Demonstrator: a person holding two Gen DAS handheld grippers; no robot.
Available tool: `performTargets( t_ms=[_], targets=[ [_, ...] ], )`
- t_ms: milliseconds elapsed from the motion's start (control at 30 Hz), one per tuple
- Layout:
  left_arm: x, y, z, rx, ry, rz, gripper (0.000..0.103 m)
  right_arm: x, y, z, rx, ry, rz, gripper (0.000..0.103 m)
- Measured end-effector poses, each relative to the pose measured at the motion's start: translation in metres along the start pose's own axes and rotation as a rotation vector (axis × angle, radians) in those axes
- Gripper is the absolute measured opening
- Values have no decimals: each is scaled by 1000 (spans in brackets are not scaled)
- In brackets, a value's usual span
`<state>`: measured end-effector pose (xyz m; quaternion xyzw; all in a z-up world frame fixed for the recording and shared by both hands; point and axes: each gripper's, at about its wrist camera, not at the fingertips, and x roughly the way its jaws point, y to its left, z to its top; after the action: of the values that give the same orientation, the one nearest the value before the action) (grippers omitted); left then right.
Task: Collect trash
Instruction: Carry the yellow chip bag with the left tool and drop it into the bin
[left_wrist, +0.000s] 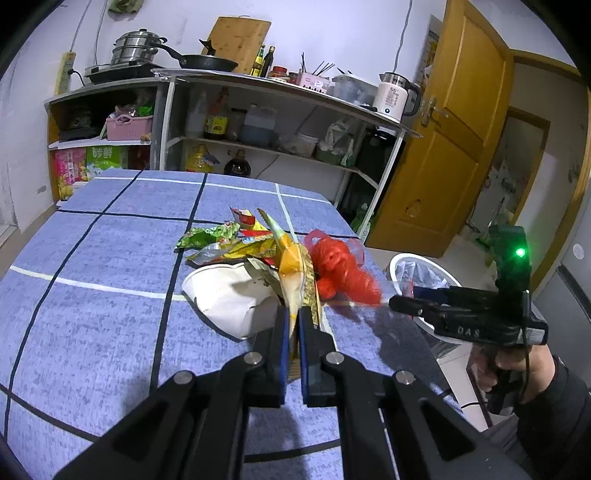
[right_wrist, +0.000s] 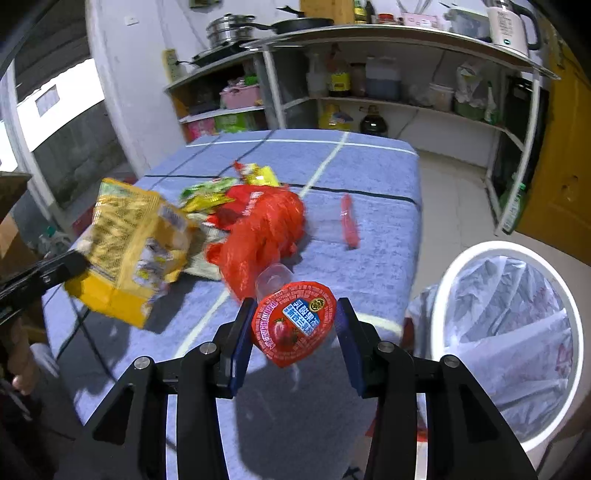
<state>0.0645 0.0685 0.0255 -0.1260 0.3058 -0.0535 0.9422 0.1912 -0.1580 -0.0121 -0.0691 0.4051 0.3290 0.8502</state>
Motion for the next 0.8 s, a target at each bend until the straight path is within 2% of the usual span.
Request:
performTargets(
  t_ms=[167, 467, 633, 800],
  targets=[
    [-5, -10, -1, 14, -4, -12, 5, -6, 3, -6, 6, -8, -8, 44],
    [-3, -45, 14, 64, -21, -68, 5, -41, -29, -10, 99, -84, -52, 44],
    [15, -80, 24, 113, -4, -140, 5, -60, -57, -17, 170, -119, -112, 44],
    [49, -119, 33, 170, 32, -205, 5, -76, -96, -28, 255, -143, -200, 44]
  ],
)
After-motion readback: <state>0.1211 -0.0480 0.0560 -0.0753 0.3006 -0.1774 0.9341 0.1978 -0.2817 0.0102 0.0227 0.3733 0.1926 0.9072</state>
